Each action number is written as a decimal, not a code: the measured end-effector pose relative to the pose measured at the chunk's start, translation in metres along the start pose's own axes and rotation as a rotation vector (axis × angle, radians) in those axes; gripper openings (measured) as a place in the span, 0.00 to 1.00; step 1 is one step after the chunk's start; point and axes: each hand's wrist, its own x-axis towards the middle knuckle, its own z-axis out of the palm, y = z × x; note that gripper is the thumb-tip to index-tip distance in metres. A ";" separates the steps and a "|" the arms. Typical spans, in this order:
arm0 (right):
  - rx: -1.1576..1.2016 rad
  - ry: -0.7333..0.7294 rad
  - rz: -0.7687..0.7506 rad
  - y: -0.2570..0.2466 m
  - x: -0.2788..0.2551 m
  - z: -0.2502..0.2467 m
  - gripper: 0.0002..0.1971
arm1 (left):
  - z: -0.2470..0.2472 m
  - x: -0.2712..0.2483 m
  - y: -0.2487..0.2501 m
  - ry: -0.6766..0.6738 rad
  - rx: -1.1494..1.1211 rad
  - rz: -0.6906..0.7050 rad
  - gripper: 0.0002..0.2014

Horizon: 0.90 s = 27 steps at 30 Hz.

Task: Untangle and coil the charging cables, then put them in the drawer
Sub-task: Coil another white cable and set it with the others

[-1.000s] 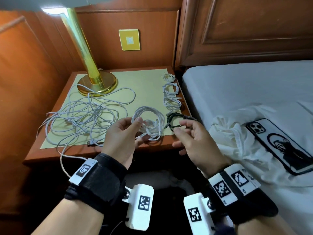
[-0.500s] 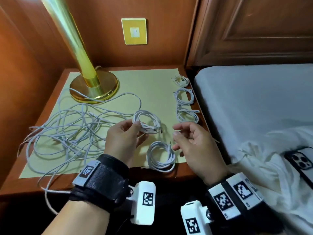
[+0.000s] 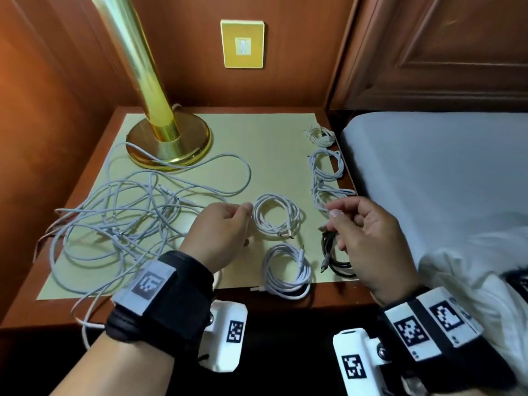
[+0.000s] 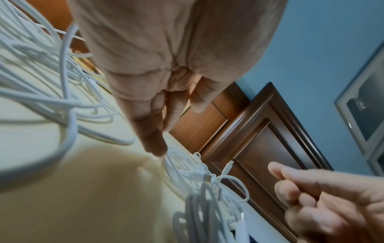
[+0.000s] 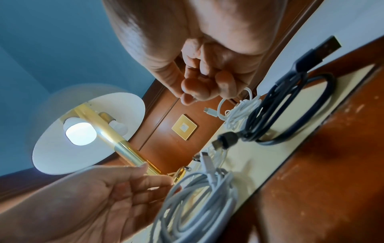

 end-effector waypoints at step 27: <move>-0.041 -0.299 -0.139 -0.115 -0.160 0.001 0.07 | -0.125 -0.201 -0.084 0.399 0.416 0.147 0.06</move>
